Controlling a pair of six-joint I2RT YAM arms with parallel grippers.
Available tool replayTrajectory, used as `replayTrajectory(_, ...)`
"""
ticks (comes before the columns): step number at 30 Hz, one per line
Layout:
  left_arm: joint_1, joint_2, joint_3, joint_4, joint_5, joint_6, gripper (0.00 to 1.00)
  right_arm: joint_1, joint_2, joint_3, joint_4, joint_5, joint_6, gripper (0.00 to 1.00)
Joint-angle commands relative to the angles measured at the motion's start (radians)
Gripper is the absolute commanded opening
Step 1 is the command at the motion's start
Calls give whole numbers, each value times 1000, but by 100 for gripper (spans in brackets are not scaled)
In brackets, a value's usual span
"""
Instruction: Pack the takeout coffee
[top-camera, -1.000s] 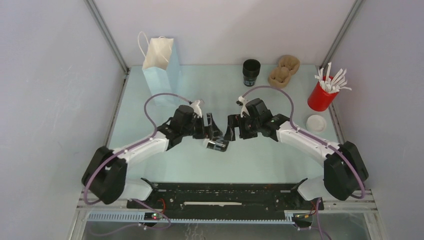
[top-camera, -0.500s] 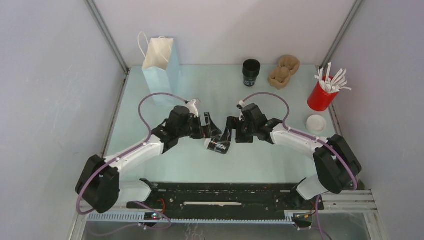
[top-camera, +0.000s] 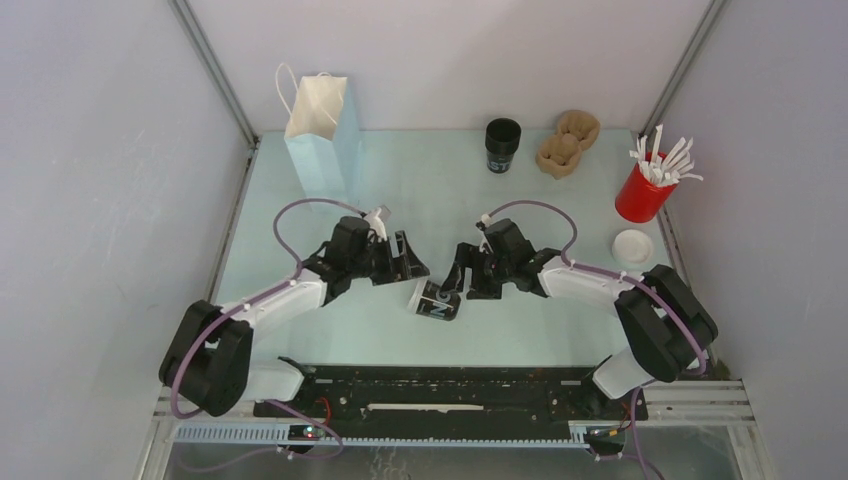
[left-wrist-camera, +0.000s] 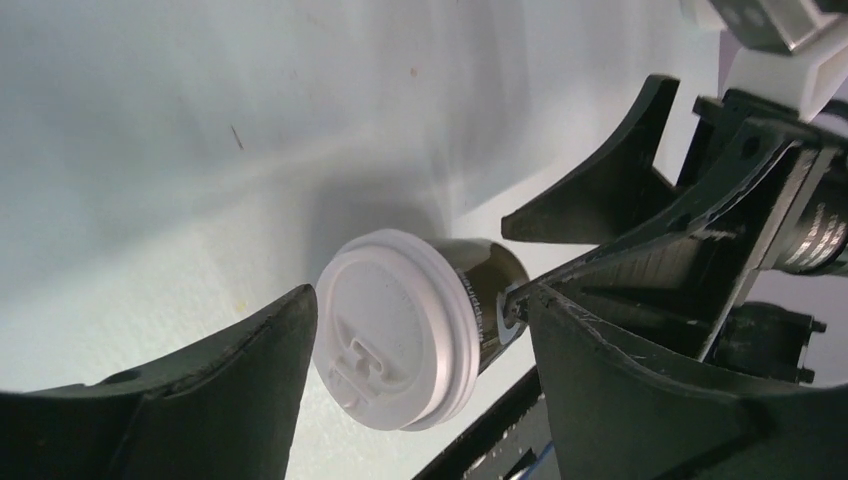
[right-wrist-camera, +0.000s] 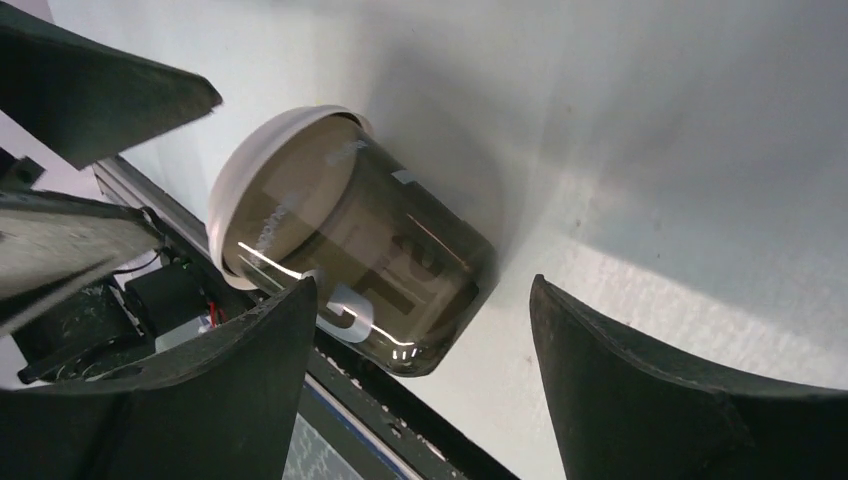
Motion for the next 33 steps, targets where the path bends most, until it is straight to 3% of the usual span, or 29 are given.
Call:
replayTrajectory(1, -35, 16, -51, 85, 85, -48, 81, -3, -29, -36, 35, -17, 30, 87)
replayTrajectory(7, -65, -23, -92, 80, 66, -64, 82, 8, -67, -88, 75, -58, 67, 87)
replayTrajectory(17, -155, -27, -47, 69, 46, -95, 82, -38, -74, -247, 366, -154, 221, 69)
replayTrajectory(33, -274, -60, 153, -63, -53, -115, 82, -162, 131, -383, 868, -341, 412, 71)
